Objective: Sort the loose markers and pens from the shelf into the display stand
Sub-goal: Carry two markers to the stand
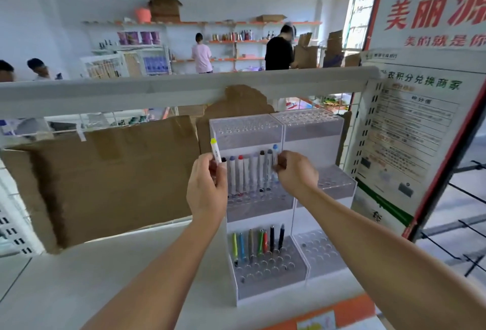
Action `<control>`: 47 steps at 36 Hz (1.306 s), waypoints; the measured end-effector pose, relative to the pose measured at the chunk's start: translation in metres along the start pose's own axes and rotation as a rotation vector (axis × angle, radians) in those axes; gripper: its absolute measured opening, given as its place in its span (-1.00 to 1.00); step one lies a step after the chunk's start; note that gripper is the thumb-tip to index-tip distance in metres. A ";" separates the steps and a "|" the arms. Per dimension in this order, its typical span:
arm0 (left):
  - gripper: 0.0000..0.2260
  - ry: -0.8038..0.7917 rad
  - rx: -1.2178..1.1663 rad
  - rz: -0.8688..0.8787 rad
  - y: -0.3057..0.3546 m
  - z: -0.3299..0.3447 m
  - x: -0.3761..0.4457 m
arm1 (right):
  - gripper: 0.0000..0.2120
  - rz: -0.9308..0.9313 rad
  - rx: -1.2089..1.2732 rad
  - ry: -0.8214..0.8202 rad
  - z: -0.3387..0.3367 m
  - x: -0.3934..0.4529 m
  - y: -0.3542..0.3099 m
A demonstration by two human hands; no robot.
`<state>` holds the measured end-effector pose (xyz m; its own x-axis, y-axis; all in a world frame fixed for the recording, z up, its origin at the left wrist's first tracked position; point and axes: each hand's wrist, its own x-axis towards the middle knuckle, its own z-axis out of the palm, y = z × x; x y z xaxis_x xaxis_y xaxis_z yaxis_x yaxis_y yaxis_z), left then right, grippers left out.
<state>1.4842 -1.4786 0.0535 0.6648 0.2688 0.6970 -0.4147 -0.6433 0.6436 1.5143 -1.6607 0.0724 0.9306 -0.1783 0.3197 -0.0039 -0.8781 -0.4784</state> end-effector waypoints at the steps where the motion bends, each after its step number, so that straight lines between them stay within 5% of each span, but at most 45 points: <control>1: -0.89 -0.001 -0.004 0.000 0.000 -0.001 0.000 | -0.88 0.027 0.038 0.001 0.000 0.000 -0.001; 6: -0.87 -0.015 -0.002 0.007 0.000 -0.005 0.000 | -0.90 0.102 0.126 0.024 0.003 -0.004 -0.001; 16: -0.86 -0.034 0.020 -0.003 -0.002 -0.011 0.000 | -0.92 0.023 -0.170 -0.005 0.000 -0.006 -0.008; 22: -0.88 -0.028 0.006 0.040 0.003 -0.014 0.000 | -0.86 -0.147 0.116 0.301 -0.006 -0.022 -0.021; 27: -0.92 -0.062 -0.051 0.136 0.012 -0.015 0.001 | -0.79 -0.453 0.387 0.122 -0.009 -0.035 -0.083; 34: -0.90 -0.084 -0.078 0.077 0.005 -0.025 0.011 | -0.68 -0.293 0.617 0.247 -0.004 -0.031 -0.096; 47: -0.87 -0.098 0.006 -0.094 -0.035 -0.026 0.007 | -0.82 -0.365 0.343 0.066 0.018 -0.036 -0.082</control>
<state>1.4870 -1.4355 0.0438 0.7580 0.2570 0.5995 -0.3443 -0.6230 0.7024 1.4875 -1.5744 0.0857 0.8234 0.0760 0.5623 0.4486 -0.6941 -0.5631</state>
